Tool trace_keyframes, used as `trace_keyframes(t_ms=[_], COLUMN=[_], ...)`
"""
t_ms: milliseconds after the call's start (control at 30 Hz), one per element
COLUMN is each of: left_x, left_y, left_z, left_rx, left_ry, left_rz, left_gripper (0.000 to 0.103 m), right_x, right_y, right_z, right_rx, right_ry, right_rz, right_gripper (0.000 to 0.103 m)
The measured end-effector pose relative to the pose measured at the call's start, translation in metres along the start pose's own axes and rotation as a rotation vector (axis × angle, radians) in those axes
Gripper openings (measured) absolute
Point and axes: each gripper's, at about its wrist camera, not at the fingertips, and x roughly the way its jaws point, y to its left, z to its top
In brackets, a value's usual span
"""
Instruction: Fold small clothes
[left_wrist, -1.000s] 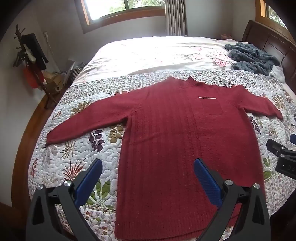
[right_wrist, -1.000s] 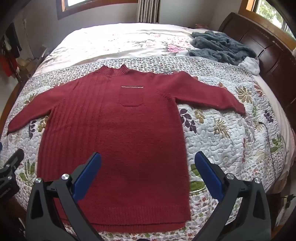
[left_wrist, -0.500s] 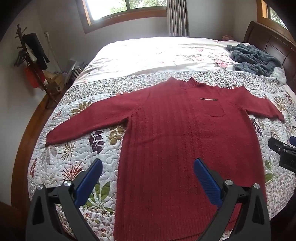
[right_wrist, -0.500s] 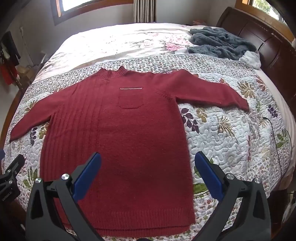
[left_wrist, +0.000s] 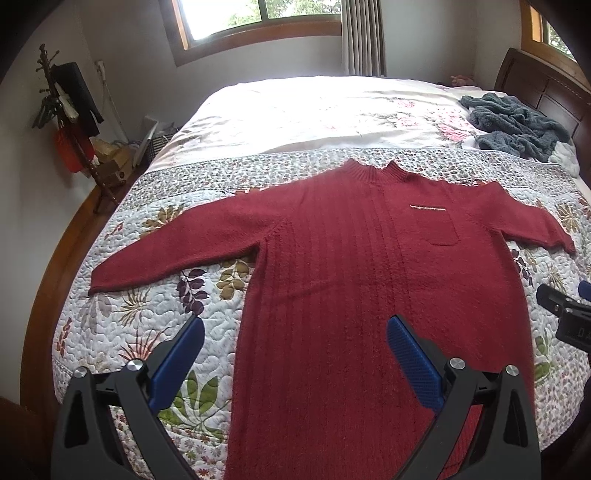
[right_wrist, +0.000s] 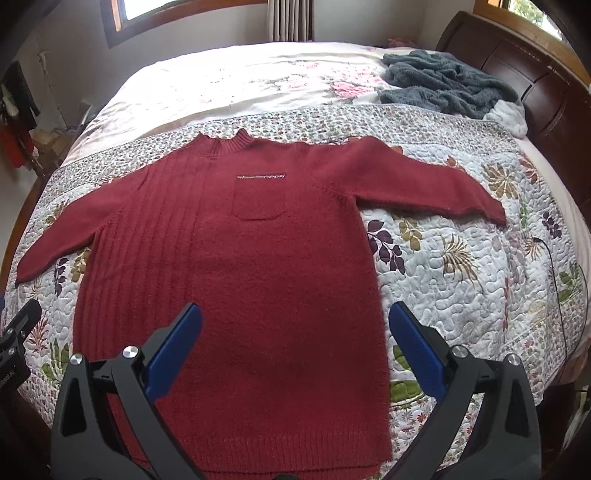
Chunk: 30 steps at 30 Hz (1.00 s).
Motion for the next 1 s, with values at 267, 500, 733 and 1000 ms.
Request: trace_keyframes(t_ms=[267,500,733,1000], left_x=[0.0037,0.005,0.0037,0.0033], left_y=[-0.0054,-0.0049,-0.0046,-0.004], left_z=[-0.0001,-0.0001,-0.0001,0.0009], left_rx=[0.01,0.01,0.01,0.012], left_ry=[0.004,0.008,0.003,0.002], left_rz=[0.003,0.009,0.013,0.012], left_gripper=[0.099,0.099,0.099,0.099], right_x=[0.0081,0.0071,0.0061,0.0051], right_y=[-0.0038,-0.0059,-0.0048,-0.0047], right_z=[-0.0011,-0.0013,-0.0016,-0.0005], right_rx=[0.005,0.004,0.001,0.002], right_ry=[0.011,0.009,0.008,0.006], right_rz=[0.001,0.001,0.0,0.0], right_gripper=[0.1,0.1,0.1,0.1])
